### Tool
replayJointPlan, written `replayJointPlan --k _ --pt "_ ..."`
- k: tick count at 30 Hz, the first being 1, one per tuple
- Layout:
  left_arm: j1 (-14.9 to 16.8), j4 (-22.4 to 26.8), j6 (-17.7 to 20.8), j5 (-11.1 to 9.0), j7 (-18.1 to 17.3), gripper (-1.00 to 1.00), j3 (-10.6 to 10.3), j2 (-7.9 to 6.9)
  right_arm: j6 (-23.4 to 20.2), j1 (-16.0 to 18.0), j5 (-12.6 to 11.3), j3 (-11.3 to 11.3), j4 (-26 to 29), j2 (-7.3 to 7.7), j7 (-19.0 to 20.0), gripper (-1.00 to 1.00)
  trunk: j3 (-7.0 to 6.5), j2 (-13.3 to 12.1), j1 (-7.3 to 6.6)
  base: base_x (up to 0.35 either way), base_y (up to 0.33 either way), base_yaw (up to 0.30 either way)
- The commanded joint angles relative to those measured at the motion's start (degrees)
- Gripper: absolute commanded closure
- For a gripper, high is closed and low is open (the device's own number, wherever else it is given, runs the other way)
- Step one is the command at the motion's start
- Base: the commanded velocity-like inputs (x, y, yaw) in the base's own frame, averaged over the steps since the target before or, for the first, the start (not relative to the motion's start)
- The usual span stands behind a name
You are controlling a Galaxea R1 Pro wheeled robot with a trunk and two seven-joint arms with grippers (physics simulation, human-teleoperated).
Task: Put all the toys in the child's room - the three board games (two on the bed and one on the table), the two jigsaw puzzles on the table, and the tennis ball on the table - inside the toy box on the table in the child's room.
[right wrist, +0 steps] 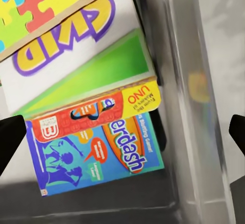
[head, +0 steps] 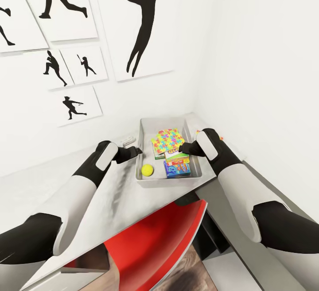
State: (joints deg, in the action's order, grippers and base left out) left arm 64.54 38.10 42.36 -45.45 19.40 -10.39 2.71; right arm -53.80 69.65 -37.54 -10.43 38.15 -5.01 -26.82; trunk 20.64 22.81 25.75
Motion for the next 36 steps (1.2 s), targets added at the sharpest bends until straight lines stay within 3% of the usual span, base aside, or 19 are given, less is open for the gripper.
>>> replayJointPlan --k 1,36 --pt "0.05 0.01 0.05 -0.60 0.45 -1.00 -0.16 -0.07 -0.05 0.05 -0.60 -0.19 -0.02 0.04 -0.56 -1.00 0.10 0.11 0.03 0.000 0.000 0.000" --pt "0.06 -0.22 -0.08 -0.60 -0.06 -1.00 -0.25 -0.16 2.85 -0.10 -0.58 -0.29 -3.86 0.12 -0.39 -1.00 0.10 0.11 0.03 0.000 0.000 0.000"
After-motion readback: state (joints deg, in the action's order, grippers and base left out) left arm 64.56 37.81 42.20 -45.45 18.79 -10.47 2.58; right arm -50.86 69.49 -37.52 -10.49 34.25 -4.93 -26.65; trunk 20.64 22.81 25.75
